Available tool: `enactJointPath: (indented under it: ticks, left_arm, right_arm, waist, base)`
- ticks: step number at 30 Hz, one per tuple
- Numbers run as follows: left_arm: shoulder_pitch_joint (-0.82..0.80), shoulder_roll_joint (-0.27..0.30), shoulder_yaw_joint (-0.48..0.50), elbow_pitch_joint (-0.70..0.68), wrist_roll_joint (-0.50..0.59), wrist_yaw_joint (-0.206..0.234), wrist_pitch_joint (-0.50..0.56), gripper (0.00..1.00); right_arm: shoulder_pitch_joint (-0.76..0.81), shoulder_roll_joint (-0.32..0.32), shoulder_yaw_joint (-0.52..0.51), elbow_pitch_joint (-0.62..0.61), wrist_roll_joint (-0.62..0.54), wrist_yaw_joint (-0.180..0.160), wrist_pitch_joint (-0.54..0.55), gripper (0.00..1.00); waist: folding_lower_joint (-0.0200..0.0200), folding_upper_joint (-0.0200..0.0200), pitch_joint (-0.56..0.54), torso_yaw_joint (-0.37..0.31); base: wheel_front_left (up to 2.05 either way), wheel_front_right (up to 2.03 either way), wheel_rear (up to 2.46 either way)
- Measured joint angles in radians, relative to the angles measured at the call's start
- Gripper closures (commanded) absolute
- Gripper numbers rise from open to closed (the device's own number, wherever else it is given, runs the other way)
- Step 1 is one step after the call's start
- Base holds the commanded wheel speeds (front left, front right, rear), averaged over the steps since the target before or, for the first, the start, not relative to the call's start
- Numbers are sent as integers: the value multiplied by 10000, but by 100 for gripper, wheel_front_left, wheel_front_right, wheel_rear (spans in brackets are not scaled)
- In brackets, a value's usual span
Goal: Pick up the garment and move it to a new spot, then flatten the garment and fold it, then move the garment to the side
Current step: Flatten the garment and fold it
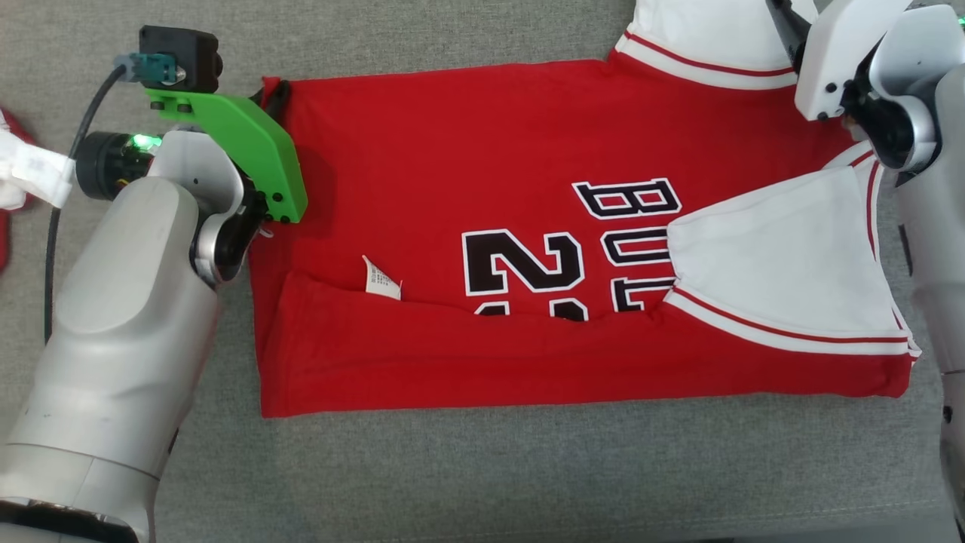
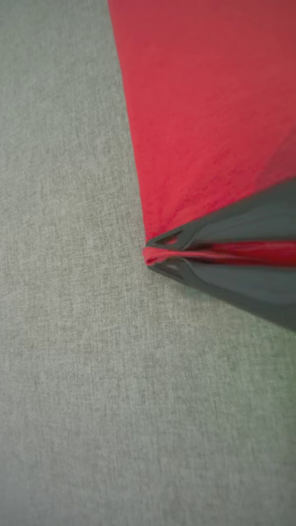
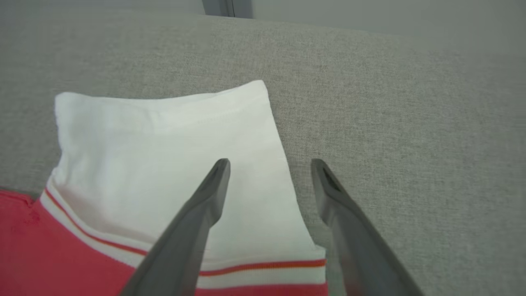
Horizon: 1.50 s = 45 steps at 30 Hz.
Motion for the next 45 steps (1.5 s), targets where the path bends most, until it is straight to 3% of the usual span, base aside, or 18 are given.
enactJointPath:
  ticks: [11,25,26,27,33,41,45]
  left_arm:
    - [123,-199,-420,-1024,272,-54,-343,100]
    - [104,-798,-686,-1687,263,-61,-593,100]
    - [102,-813,-696,-1691,263,-56,-625,100]
    - [98,-826,-700,-1697,261,-54,-639,100]
    - [96,-836,-715,-1636,257,-50,-796,100]
    - [103,-754,-568,-1346,522,405,-1987,100]
    - [136,-616,-535,-1227,564,393,-2364,100]
  right_arm:
    - [-1089,-750,90,395,-587,0,1009,0]
    - [-1834,-928,136,1074,-581,-8,1785,2]
    - [-1867,-972,207,1078,-552,-8,1879,75]
    - [-1900,-1018,330,1055,-539,-8,1985,100]
    - [-1853,-1122,644,756,-487,6,1847,100]
    - [-1628,-1112,631,552,-334,2,290,100]
    - [-1286,-1062,709,416,52,2,-326,100]
  waist:
    - [0,0,359,612]
    - [0,0,929,1465]
    - [0,0,951,1494]
    - [0,0,979,1517]
    - [0,0,976,1463]
    - [0,0,718,1251]
    - [0,0,463,1137]
  base:
    - [0,0,0]
    - [0,0,0]
    - [0,0,0]
    - [0,0,0]
    - [0,0,0]
    - [0,0,0]
    - [0,0,0]
